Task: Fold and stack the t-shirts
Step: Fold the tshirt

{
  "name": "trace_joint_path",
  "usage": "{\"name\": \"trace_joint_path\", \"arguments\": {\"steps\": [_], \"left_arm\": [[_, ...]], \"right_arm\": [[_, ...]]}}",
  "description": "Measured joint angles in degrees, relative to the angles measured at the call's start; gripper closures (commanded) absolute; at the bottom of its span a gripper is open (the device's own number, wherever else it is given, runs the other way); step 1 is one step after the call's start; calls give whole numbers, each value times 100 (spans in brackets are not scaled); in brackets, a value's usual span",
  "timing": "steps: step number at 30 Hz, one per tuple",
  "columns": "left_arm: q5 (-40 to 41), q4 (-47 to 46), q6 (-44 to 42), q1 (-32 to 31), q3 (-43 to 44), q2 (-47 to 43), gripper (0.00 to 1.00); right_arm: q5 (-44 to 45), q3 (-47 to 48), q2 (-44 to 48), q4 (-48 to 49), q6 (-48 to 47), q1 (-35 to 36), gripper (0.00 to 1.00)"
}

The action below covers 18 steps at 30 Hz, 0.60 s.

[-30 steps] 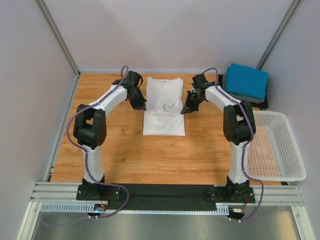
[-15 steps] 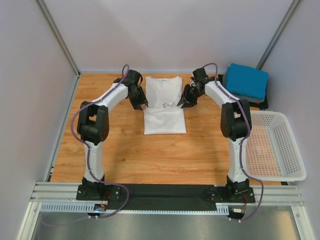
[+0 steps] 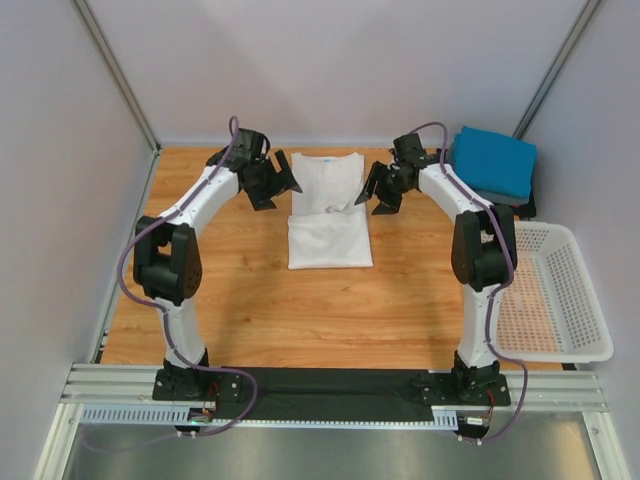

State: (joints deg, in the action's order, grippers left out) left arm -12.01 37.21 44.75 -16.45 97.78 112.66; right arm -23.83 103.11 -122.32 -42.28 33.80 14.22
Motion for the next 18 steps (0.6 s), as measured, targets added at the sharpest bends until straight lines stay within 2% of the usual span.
{"name": "trace_joint_path", "arguments": {"steps": [11, 14, 18], "left_arm": [[-240, -356, -35, -450, -2673, -1484, 12], [-249, -409, -42, -540, -3029, -1547, 16], [-225, -520, -111, -540, -3305, -1550, 27]], "right_arm": [[404, -2745, 1598, 415, -44, 297, 44], [468, -3174, 1773, 494, -52, 332, 45], [529, -3484, 1829, 693, -90, 361, 47]]}}
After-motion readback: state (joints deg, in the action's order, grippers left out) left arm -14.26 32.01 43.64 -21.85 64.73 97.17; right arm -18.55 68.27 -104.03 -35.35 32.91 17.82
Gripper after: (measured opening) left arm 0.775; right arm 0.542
